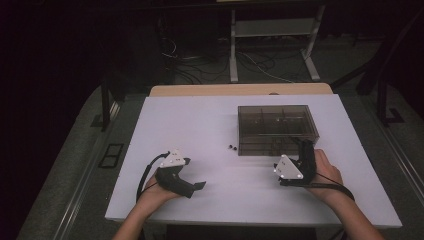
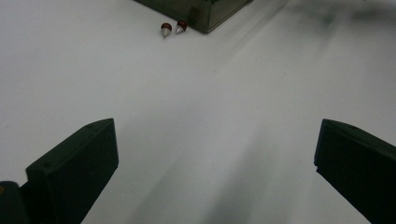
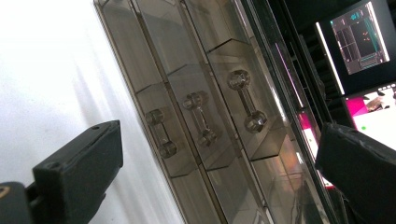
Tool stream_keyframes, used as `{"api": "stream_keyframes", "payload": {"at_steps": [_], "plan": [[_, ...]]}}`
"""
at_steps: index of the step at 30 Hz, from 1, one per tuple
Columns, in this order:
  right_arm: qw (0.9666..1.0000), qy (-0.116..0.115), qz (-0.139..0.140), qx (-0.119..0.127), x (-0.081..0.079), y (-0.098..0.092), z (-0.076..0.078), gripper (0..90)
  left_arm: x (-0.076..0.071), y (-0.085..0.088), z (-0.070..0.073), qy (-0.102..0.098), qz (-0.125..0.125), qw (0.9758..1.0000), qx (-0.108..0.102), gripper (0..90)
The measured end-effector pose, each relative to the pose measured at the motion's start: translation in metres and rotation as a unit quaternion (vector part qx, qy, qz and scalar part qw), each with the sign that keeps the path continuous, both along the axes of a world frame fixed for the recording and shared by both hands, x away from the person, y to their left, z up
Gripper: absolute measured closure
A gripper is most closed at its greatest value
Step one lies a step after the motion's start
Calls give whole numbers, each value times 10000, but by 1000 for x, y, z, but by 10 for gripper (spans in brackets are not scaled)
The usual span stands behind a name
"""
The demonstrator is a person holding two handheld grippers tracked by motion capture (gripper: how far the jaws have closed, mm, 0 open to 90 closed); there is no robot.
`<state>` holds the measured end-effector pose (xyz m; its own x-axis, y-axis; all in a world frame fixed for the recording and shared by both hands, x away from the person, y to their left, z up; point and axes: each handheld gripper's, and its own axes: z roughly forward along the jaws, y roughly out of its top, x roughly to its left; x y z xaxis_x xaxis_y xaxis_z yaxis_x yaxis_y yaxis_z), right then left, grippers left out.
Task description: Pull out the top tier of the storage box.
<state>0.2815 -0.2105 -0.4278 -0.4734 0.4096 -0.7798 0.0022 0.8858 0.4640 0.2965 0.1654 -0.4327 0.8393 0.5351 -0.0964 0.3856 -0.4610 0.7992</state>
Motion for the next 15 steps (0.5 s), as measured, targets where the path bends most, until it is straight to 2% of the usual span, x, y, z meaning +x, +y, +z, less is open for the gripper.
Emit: {"api": "stream_keyframes", "payload": {"at_steps": [6, 10, 15], "plan": [[9997, -153, 1, -189, -1, 1, 0, 4, 0, 0, 0, 1, 5, 10000, 2, 0], [9987, -281, 74, -419, -1, 1, 0, 4, 0, 0, 0, -6, 0, 10000, 6, 0], [9981, -337, 55, -512, -1, 1, -1, 4, 0, 0, 0, -5, 6, 10000, 6, 0]]}}
